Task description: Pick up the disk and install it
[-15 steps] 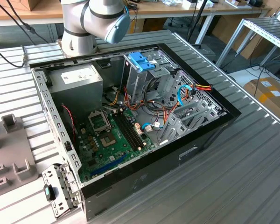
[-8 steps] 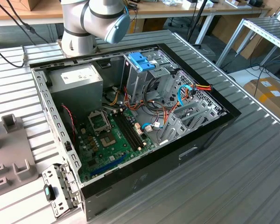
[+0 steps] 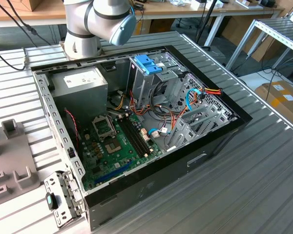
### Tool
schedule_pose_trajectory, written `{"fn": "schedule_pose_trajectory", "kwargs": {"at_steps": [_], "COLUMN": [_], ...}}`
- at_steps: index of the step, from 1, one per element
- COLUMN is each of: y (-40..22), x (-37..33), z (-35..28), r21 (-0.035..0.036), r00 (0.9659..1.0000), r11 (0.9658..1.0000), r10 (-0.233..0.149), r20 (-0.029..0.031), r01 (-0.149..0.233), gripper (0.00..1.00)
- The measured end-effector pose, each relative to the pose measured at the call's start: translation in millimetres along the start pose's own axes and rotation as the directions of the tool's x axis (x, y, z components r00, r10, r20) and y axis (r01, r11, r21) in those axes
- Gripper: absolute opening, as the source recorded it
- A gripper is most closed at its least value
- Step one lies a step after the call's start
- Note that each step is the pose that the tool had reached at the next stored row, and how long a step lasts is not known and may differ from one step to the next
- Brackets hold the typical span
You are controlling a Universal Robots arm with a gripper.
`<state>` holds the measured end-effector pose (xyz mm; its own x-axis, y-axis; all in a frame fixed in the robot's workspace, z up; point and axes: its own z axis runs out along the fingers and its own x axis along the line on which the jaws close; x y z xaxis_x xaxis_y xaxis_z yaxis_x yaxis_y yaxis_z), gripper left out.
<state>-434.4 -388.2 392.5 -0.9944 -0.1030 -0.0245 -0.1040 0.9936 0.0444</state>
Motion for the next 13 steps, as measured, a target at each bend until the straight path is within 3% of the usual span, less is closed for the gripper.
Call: {"fn": "schedule_pose_trajectory", "kwargs": {"at_steps": [13], "y": [0.0], "x": [0.0], "z": [0.0], "r21": [-0.0004], "r00": [0.9999], "r11": [0.9999], "r10": [-0.016], "r20": [-0.0007], "r01": [0.016], "gripper": [0.11]}}
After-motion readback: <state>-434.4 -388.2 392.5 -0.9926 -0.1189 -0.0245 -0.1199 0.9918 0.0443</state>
